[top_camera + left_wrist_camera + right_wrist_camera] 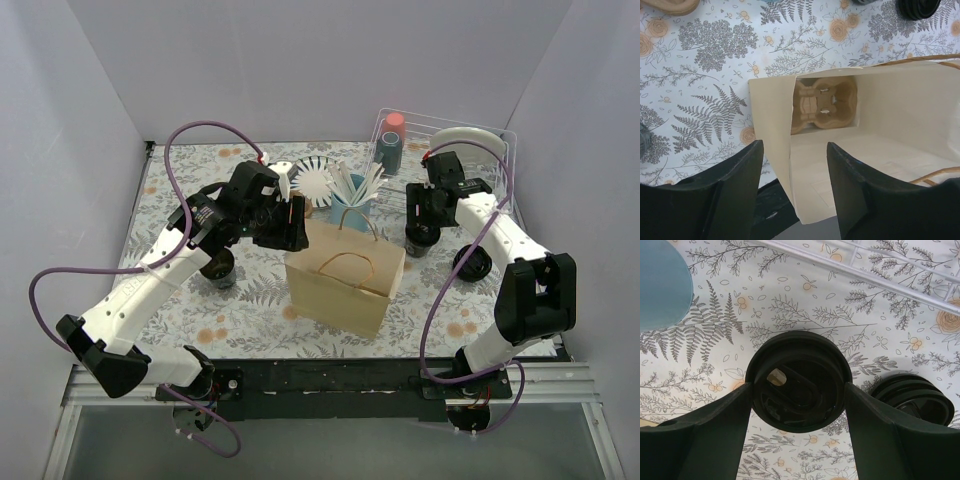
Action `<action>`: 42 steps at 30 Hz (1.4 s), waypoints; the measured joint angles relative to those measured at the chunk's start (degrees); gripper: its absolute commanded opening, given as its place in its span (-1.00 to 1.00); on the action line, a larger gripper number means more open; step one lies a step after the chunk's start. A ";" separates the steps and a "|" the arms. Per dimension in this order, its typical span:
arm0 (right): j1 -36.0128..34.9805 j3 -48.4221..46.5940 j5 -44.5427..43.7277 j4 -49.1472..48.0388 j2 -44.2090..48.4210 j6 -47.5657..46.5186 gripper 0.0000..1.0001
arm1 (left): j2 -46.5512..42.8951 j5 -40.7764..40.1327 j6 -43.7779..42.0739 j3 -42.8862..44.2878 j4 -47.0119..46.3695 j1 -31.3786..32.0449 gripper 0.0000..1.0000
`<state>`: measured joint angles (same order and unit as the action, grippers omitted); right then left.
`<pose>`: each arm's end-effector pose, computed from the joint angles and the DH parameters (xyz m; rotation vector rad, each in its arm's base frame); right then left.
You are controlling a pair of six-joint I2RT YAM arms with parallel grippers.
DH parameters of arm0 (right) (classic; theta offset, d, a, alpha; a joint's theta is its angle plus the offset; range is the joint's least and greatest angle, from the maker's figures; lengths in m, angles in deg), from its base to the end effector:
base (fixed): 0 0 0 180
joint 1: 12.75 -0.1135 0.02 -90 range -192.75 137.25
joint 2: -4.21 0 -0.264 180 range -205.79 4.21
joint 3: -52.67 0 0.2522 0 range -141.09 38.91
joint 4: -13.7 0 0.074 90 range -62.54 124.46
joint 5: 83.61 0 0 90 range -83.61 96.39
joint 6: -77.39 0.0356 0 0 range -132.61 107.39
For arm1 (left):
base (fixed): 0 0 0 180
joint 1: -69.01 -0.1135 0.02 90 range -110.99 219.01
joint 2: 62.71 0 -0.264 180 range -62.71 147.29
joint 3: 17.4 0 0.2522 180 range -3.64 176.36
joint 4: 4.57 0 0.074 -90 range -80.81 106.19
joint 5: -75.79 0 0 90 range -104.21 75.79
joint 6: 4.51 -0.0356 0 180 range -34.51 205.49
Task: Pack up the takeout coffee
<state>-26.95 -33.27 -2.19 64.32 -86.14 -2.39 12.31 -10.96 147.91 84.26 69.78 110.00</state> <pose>0.3267 0.0772 0.2686 -0.0279 2.5154 -0.0168 0.1881 -0.1661 0.4006 -0.4558 2.5623 -0.8357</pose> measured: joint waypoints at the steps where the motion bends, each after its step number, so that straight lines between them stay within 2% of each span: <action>1: 0.09 0.00 0.00 -0.26 -0.02 -0.07 0.53 | 0.00 0.00 0.02 0.00 0.15 0.00 0.06; 11: 0.66 0.44 0.94 -2.05 -0.15 -0.11 0.63 | 0.00 -0.42 0.24 0.00 0.85 0.00 0.06; 22: 0.70 1.62 1.33 -2.80 -0.59 -0.13 0.63 | 0.02 -0.90 0.22 0.00 1.11 0.00 0.06; 25: 0.68 1.75 1.27 -2.91 -0.59 -0.33 0.53 | 0.02 -0.92 0.22 0.00 1.09 0.00 0.06; 29: 0.68 1.77 1.31 -2.95 -0.59 -1.09 0.04 | 0.04 -0.92 0.22 0.00 1.11 0.00 0.04; 32: 0.68 1.70 1.49 -2.86 -0.59 -1.68 -0.15 | 0.07 -0.92 0.22 0.00 1.14 0.00 0.01; 36: 0.70 -0.94 2.01 1.42 -0.76 -2.75 -0.24 | 0.24 -1.01 0.02 0.02 1.38 0.00 -0.09; 42: 0.66 -12.79 5.31 9.35 3.04 -3.58 -0.29 | 0.37 -2.43 0.04 0.22 1.92 0.00 -0.16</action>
<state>-26.29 -46.06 3.13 73.68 -83.10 -5.97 12.69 -13.39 147.95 84.48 71.71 110.00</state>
